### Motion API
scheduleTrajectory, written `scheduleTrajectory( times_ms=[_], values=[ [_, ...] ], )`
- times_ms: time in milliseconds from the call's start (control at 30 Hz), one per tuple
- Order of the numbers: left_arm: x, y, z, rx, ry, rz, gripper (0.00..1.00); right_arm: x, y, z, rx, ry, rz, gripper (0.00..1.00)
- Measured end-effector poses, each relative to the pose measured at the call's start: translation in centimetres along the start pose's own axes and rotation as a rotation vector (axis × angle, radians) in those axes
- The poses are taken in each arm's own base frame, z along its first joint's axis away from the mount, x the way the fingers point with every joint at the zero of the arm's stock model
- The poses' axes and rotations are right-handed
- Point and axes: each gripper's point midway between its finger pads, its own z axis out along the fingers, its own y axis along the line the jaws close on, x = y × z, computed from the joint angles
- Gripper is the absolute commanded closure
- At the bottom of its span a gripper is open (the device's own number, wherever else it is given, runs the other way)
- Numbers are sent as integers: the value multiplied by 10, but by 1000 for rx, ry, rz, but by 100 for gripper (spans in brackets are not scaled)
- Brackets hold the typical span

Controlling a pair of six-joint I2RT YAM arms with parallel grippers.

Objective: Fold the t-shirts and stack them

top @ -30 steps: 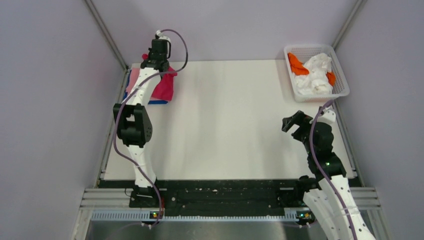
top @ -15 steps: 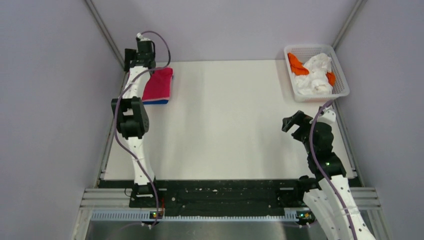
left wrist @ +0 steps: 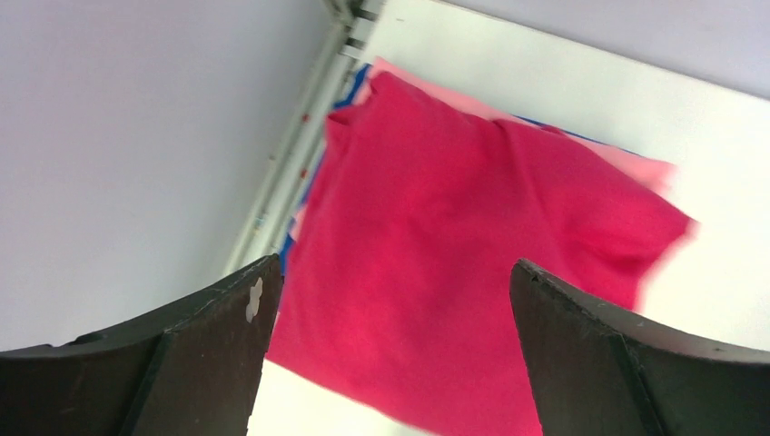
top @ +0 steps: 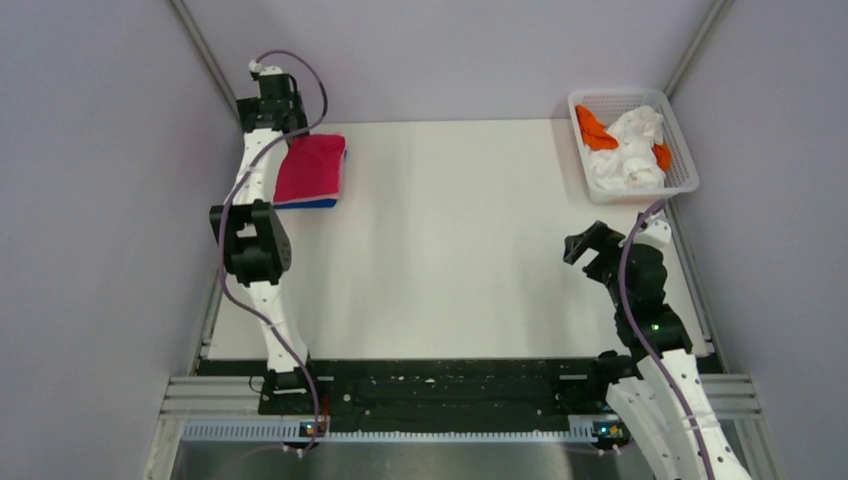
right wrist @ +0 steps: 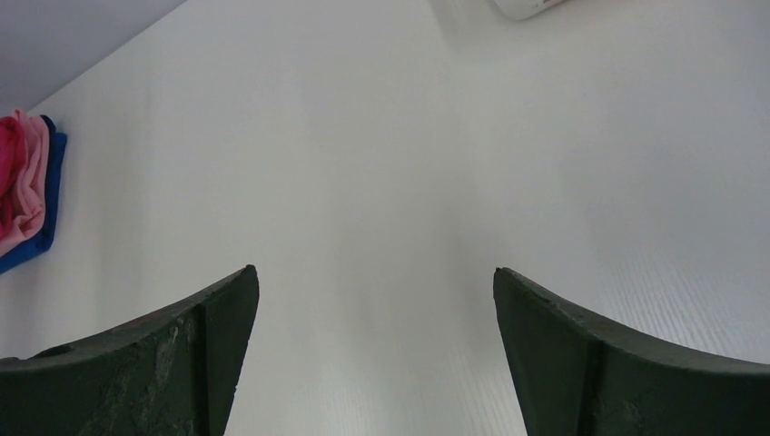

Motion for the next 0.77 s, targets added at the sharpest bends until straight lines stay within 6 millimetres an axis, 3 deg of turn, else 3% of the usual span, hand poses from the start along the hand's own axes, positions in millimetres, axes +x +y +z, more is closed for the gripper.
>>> scheduleTrajectory(
  times_ms=[100,267,367,400,467,533,633,700,767],
  values=[
    [1,-11,-37,125,9,-97,1,5,-2,0,9,19,-1,1],
    [17,-25,-135,382,-21,-273,1,13,-6,0,27,54,7,1],
    [46,-38,-198,516,-71,-331,1,16,-6,1,30,66,11,1],
    [64,-46,-221,578,-85,-342,1,17,-7,1,31,69,12,1],
    [97,-61,-247,667,-82,-343,1,21,-8,2,34,78,14,1],
    [141,-71,-259,716,-23,-343,1,28,-11,3,37,92,14,1],
    [194,-73,-252,700,82,-361,1,38,-14,5,36,113,15,1],
    [210,-72,-250,685,124,-366,1,45,-16,6,38,129,17,1],
    [209,-71,-250,680,125,-375,1,49,-18,7,39,136,17,1]
  ],
)
